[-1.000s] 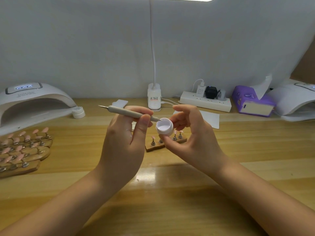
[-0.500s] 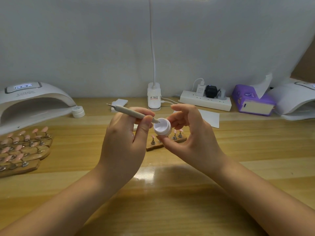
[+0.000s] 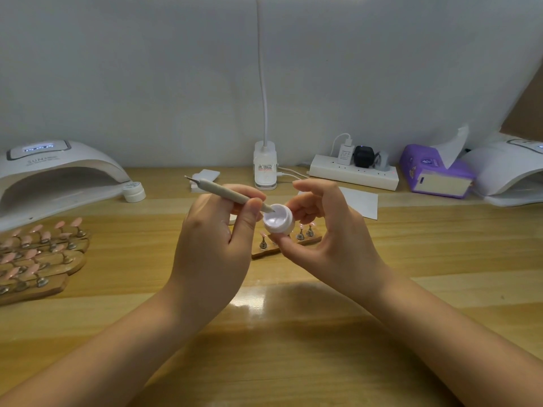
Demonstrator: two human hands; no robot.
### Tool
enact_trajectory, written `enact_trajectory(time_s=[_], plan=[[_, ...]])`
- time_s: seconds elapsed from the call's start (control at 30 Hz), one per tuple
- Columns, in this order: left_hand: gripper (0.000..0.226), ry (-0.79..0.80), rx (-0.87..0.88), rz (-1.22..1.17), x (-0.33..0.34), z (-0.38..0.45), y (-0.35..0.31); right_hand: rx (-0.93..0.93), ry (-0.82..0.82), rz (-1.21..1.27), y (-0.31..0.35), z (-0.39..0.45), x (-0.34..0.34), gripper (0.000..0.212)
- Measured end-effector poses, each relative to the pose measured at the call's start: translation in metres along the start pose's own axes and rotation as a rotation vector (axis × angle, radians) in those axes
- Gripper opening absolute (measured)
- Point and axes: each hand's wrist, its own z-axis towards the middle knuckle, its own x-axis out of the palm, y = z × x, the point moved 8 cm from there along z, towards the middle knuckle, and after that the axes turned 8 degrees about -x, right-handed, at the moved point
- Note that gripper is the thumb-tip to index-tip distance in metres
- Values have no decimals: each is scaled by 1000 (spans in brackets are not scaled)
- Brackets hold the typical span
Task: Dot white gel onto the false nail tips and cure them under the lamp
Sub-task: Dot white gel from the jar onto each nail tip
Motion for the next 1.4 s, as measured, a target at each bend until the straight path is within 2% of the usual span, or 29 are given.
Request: enact_trajectory(time_s=[0.77, 1.4], plan=[[11, -57, 11, -123, -9, 1, -7, 12, -2, -12, 3, 0, 0, 72], [12, 1, -37, -12, 0, 2, 4, -6, 20, -15, 11, 2, 0, 70]])
